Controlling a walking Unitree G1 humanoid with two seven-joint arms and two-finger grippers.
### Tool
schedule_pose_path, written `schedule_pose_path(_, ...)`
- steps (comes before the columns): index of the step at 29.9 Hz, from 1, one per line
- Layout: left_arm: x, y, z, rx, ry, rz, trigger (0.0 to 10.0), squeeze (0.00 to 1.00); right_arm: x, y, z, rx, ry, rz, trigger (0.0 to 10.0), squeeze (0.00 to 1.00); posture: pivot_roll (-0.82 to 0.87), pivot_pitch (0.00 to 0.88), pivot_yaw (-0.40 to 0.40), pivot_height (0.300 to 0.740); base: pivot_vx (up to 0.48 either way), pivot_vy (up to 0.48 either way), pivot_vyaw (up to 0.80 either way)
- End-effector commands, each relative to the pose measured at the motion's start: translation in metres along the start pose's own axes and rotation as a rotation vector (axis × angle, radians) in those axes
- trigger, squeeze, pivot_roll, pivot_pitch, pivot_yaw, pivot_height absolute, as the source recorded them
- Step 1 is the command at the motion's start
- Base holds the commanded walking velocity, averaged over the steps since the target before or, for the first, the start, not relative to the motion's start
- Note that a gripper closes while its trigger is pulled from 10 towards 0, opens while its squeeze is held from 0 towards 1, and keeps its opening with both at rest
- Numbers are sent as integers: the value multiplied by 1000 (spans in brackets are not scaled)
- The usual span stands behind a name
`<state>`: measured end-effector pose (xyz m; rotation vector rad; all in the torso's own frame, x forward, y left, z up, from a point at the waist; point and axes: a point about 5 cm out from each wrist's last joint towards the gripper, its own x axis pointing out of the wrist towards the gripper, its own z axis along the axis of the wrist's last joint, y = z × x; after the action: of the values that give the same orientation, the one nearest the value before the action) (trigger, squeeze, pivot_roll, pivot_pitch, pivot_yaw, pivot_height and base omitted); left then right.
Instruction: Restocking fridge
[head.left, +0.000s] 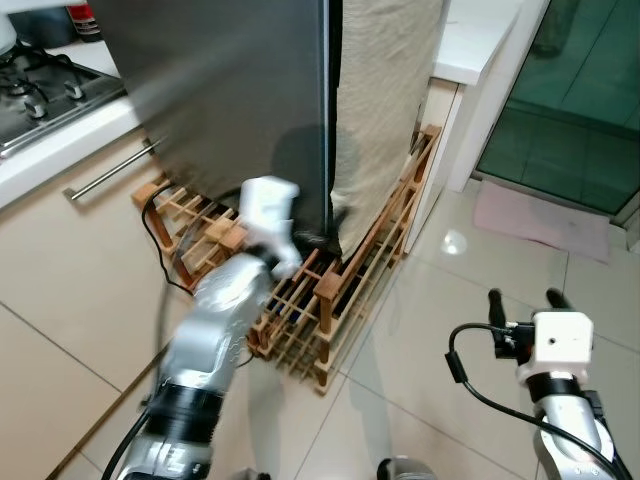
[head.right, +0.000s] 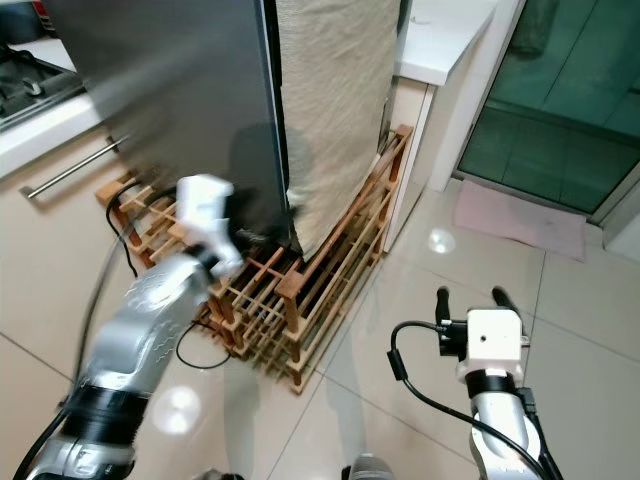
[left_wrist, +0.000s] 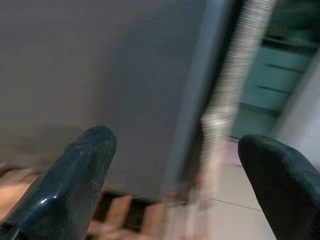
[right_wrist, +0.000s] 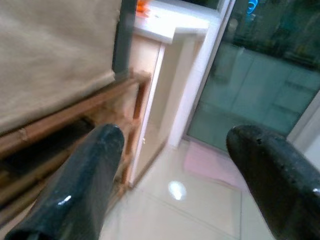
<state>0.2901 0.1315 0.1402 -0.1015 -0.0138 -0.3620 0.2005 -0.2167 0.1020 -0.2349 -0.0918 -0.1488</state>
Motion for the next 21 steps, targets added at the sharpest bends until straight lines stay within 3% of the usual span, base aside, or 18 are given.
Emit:
schedule_pose_path(1,-15,11,15,117,-70,57,10000,0,-3,-9,21,21,-50,-31,10000,0,-209,0,34,732,0,0,0)
schedule_pose_path(3,-29,17,14,177,-69,74,10000,0,-12,-11,29,41,-57,-14,10000,0,-209,0,33,732,0,0,0)
schedule_pose_path(4,-29,17,14,177,-69,74,10000,0,-12,-11,29,41,-57,-14,10000,0,-209,0,33,732,0,0,0)
schedule_pose_path(7,-69,25,-4,257,13,82,10000,0,-31,-15,45,49,-109,29,10000,0,-210,0,19,732,0,0,0)
schedule_pose_path(9,-84,14,-16,258,55,20,10000,0,-35,-18,47,48,-114,21,10000,0,-207,0,11,732,0,0,0)
schedule_pose_path(14,-57,3,13,163,-92,39,10000,0,-32,-13,51,15,-120,10,10000,0,-200,0,5,732,0,0,0)
schedule_pose_path(15,-57,3,13,163,-92,39,10000,0,-32,-13,51,15,-120,10,10000,0,-200,0,5,732,0,0,0)
schedule_pose_path(16,-50,-5,27,141,-152,11,10000,0,-29,-13,53,6,-128,-8,10000,0,-207,0,7,732,461,0,0)
schedule_pose_path(21,-49,-11,35,136,-202,-1,10000,0,-28,-14,55,6,-131,-21,10000,0,-209,0,13,732,473,0,0)
